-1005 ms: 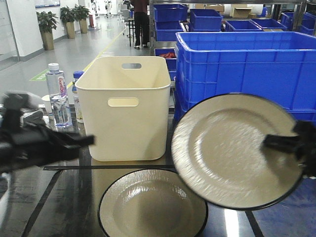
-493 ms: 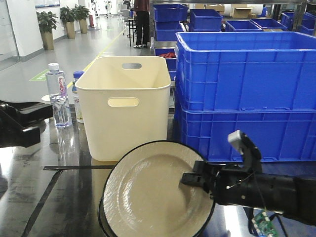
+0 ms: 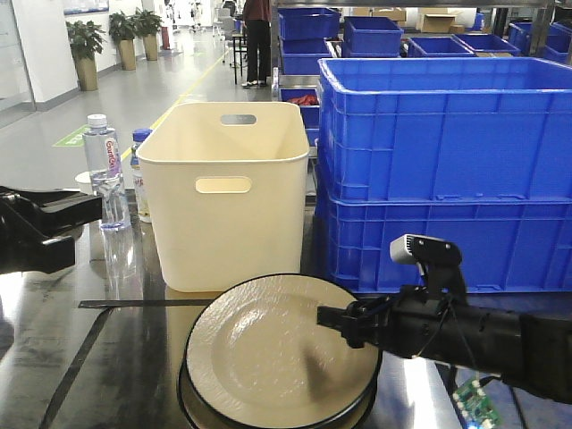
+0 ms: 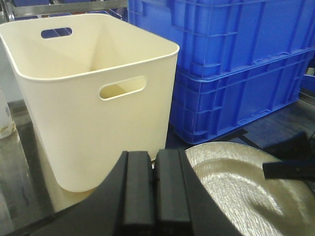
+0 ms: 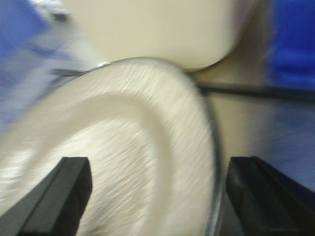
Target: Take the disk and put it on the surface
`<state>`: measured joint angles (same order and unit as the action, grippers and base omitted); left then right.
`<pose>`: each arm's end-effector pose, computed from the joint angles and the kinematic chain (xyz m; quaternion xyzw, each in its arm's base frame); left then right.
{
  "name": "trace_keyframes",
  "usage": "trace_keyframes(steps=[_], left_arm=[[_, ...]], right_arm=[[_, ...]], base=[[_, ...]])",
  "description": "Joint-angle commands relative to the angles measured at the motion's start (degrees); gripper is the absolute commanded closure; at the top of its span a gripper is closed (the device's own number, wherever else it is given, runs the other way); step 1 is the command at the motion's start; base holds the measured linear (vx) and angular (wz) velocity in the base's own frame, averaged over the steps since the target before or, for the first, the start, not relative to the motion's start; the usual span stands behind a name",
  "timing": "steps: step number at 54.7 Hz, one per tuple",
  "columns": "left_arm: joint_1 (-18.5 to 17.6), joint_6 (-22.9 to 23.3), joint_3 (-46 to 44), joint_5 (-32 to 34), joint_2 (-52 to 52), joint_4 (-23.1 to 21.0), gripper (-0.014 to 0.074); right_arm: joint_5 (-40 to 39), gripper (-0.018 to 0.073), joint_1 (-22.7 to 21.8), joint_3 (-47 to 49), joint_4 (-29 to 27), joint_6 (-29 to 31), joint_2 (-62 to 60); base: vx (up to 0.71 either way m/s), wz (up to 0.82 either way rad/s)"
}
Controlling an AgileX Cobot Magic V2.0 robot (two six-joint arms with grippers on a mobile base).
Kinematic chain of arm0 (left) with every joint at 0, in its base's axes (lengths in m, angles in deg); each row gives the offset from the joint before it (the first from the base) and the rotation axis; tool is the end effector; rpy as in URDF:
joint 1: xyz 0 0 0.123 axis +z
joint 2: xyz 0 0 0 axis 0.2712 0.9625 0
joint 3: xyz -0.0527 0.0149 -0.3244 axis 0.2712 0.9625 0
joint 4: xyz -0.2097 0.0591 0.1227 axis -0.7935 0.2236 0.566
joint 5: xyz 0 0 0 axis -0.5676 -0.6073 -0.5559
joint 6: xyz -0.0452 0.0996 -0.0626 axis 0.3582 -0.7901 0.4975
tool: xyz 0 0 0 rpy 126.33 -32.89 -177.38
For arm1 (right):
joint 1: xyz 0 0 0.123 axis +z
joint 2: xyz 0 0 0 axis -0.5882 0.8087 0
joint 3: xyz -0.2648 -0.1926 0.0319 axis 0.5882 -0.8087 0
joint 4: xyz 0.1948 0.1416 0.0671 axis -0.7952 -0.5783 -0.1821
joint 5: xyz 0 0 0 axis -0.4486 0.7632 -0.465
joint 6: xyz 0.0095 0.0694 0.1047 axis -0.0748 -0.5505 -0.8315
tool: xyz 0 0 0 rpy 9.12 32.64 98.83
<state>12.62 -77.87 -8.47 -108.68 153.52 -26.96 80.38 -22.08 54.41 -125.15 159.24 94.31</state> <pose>0.2601 -0.0715 0.4413 0.1679 0.7440 -0.1975 0.6158 0.3656 0.1398 0.2920 -0.1373 0.8297 0.2626 0.4731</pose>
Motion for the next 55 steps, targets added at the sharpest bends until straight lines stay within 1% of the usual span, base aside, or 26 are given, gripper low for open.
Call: trace_keyframes(steps=[1,6,8,9,10,12,13,15,16,17,18,19,20,21,22,23,25,26,28,30,33,37,42,48,51,55], left_arm=[[0.2,5.1,-1.8,0.9,-1.1,3.0,0.0603],[0.2,13.1,-1.8,0.9,-0.8,11.8,0.0601],[0.2,17.0,-1.8,0.8,-0.5,16.7,0.0601],[0.2,19.2,-1.8,0.7,-0.4,20.4,0.0601],[0.2,21.4,-1.8,0.6,0.0,22.4,0.0601],[0.2,26.1,-1.8,0.1,0.3,28.4,0.0599],[0.2,27.8,-1.8,-0.1,0.6,30.6,0.0598],[0.2,33.2,-1.8,-0.8,1.0,37.1,0.0597],[0.2,35.1,-1.8,-0.9,1.2,39.3,0.0597],[0.2,37.9,-1.8,-1.4,1.4,42.6,0.0597],[0.2,39.7,-1.8,-1.8,1.6,45.7,0.0597],[0.2,42.5,-1.8,-2.1,1.7,47.8,0.0597],[0.2,45.1,-1.8,-2.6,1.8,50.9,0.0597],[0.2,46.8,-1.8,-3.0,1.9,53.9,0.0597],[0.2,49.1,-1.8,-3.3,1.9,55.9,0.0597],[0.2,50.6,-1.8,-3.6,1.9,57.9,0.0597],[0.2,54.0,-1.8,-4.2,1.8,62.4,0.0597],[0.2,55.7,-1.8,-4.6,1.6,64.9,0.0597],[0.2,57.9,-1.8,-4.8,1.1,68.4,0.0597],[0.2,59.2,-1.6,-4.9,0.4,71.0,0.0597],[0.2,59.5,-0.4,-3.4,-1.6,73.1,0.0597],[-0.1,59.5,2.8,0.0,-5.2,73.2,0.0597],[-0.1,59.5,10.4,6.8,-11.8,73.2,0.0597],[-0.1,59.5,22.4,14.0,-22.1,73.2,0.0597],[-0.1,59.5,28.1,16.2,-27.4,73.2,0.0597],[-0.1,59.5,34.1,17.1,-34.9,73.2,0.0597]], right_arm=[[-7.4,-0.0075,-0.5,2.1,-1.2,7.8,-4.9],[-17.5,-0.0047,-0.5,2.0,-0.5,11.3,-7.9],[-21.2,-0.0023,-0.5,1.9,-0.5,12.3,-9.5],[-22.8,-0.0007,-0.5,1.9,-0.5,12.4,-10.3],[-24.4,0.0012,-0.5,1.9,-0.6,12.4,-11.2],[-26.6,0.0052,-0.5,1.9,-0.8,12.4,-13.1],[-27.6,0.0081,-0.4,1.8,-0.9,12.4,-13.8],[-29.0,0.0141,-0.3,1.7,-1.0,12.4,-15.5],[-29.3,0.0183,-0.3,1.5,-1.3,12.4,-16.7],[-29.5,0.0214,-0.3,1.4,-1.4,12.4,-17.4],[-29.6,0.0263,-0.3,1.1,-1.4,12.4,-18.7],[-29.6,0.0314,-0.3,0.7,-1.6,12.4,-19.9],[-29.6,0.0349,-0.3,0.4,-1.6,12.4,-20.8],[-29.6,0.0404,-0.3,-0.2,-1.6,12.4,-22.1],[-29.7,0.0441,-0.3,-0.7,-1.6,12.4,-23.0],[-29.7,0.0496,-0.3,-1.4,-1.5,12.4,-24.4],[-29.7,0.0578,-0.3,-2.9,-1.5,12.4,-26.8],[-29.7,0.0576,-0.3,-3.5,-1.5,12.4,-27.7],[-29.7,0.0575,-0.3,-5.3,-1.5,12.4,-30.1],[-29.7,0.0574,-0.3,-7.2,-1.5,12.4,-32.6],[-29.7,0.0574,-0.3,-10.7,-1.5,12.4,-36.7],[-29.7,0.0573,-0.3,-15.3,-1.5,12.4,-42.1],[-29.7,0.0571,-0.3,-21.3,-1.5,12.4,-48.6],[-29.4,0.0571,-0.3,-27.4,-1.5,12.4,-56.1],[-29.0,0.0571,-0.3,-30.1,-1.5,12.4,-59.7],[-29.0,0.0571,-0.3,-32.9,-1.5,12.4,-63.7]], base=[[0.0,0.0],[0.0,0.0],[0.0,0.0],[0.0,0.0],[0.0,0.0],[0.0,0.0],[0.0,0.0],[0.0,0.0],[0.0,0.0],[0.0,0.0],[0.0,0.0],[0.0,0.0],[0.0,0.0],[0.0,0.0],[0.0,0.0],[0.0,0.0],[0.0,0.0],[0.0,0.0],[0.0,0.0],[0.0,0.0],[0.0,0.0],[0.0,0.0],[0.0,0.0],[0.0,0.0],[0.0,0.0],[0.0,0.0]])
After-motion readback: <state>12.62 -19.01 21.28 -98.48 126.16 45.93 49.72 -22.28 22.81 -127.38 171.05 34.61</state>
